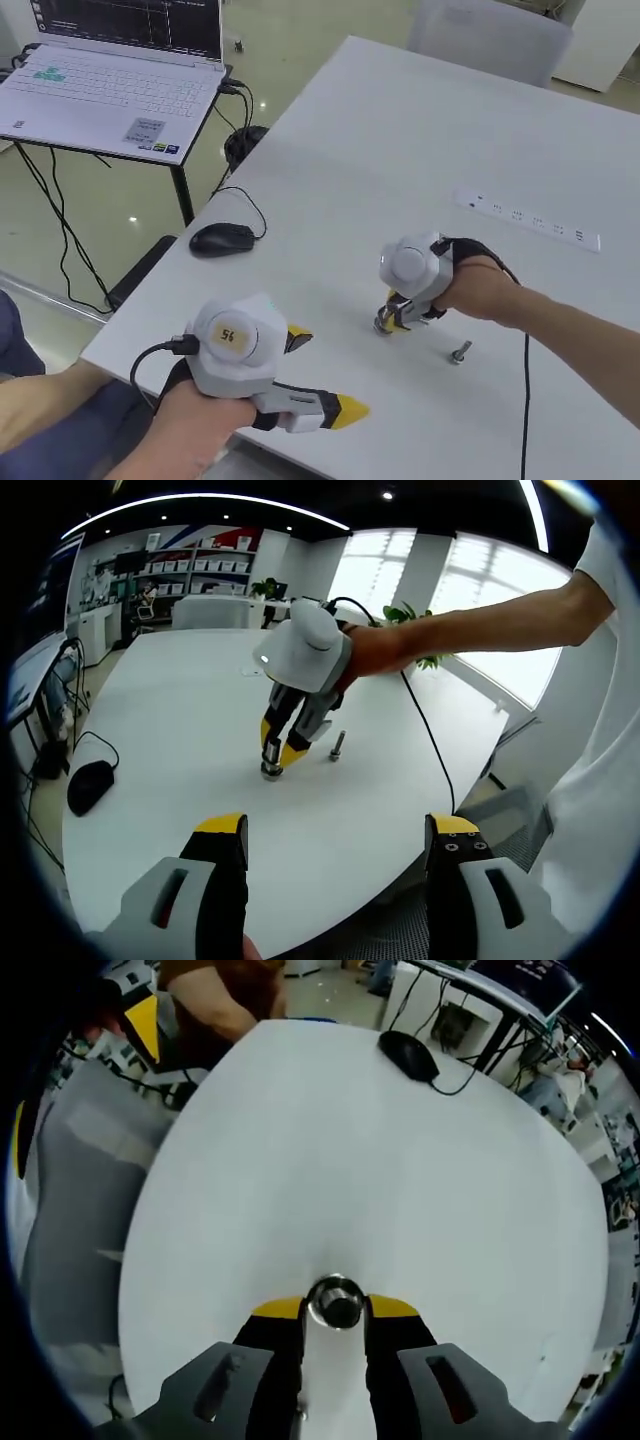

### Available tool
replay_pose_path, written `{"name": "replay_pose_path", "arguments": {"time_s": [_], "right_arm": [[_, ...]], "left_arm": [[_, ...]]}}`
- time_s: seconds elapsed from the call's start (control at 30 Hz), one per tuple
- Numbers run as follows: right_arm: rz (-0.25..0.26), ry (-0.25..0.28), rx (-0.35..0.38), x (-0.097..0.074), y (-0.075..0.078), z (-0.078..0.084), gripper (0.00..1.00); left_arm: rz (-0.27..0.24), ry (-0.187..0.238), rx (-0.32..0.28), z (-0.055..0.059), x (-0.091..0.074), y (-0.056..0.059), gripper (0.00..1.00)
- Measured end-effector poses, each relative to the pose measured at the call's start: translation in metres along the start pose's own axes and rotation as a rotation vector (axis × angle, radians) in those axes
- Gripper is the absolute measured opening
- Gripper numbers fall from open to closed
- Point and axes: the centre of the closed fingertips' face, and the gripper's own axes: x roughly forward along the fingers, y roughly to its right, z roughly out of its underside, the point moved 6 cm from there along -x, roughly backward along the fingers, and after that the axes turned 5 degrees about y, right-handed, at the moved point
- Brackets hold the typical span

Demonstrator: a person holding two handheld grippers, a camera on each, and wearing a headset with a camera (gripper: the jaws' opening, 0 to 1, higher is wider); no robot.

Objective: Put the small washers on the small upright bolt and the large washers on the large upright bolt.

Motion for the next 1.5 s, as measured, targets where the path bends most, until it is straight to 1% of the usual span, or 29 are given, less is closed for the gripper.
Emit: {"name": "replay_pose_path", "arguments": {"time_s": [0.23, 0.57, 0.83, 1.03, 1.17, 1.23, 1.3, 1.33, 1.37, 1.4, 1.43, 1.5], "right_arm": [[-0.006, -0.009, 0.022, 0.007, -0.001, 0.002, 0.23], [-0.005, -0.011, 0.033, 0.016, -0.001, 0.004, 0.24], [-0.004, -0.005, 0.051, 0.017, -0.001, 0.005, 0.25], [-0.003, 0.001, 0.069, 0.012, -0.007, 0.008, 0.31], [0.017, 0.02, 0.102, 0.004, -0.009, 0.01, 0.31], [0.035, 0.041, 0.115, -0.002, -0.011, 0.01, 0.31], [0.041, 0.058, 0.122, -0.008, -0.014, 0.009, 0.31], [0.049, 0.073, 0.121, -0.011, -0.016, 0.008, 0.31], [0.066, 0.099, 0.128, -0.016, -0.017, 0.008, 0.31], [0.072, 0.11, 0.144, -0.018, -0.018, 0.008, 0.32], [0.081, 0.132, 0.175, -0.022, -0.02, 0.008, 0.32], [0.094, 0.16, 0.198, -0.027, -0.023, 0.01, 0.33]], "left_arm": [[-0.001, 0.002, -0.002, 0.0, 0.0, 0.0, 0.71], [-0.002, 0.0, 0.004, -0.001, 0.001, -0.002, 0.71], [-0.002, -0.002, 0.005, -0.001, 0.001, -0.002, 0.71], [0.002, -0.002, 0.01, -0.001, 0.002, -0.001, 0.71], [0.005, -0.005, 0.014, -0.001, 0.002, -0.001, 0.71], [0.006, -0.006, 0.018, -0.002, 0.003, 0.0, 0.71], [0.006, -0.006, 0.019, -0.002, 0.003, -0.001, 0.71], [0.007, -0.007, 0.02, -0.002, 0.003, -0.001, 0.71], [0.009, -0.007, 0.023, -0.002, 0.004, -0.002, 0.71], [0.01, -0.008, 0.024, -0.002, 0.005, -0.002, 0.71], [0.011, -0.01, 0.026, -0.002, 0.005, -0.002, 0.71], [0.013, -0.012, 0.028, -0.002, 0.007, -0.003, 0.71]]}}
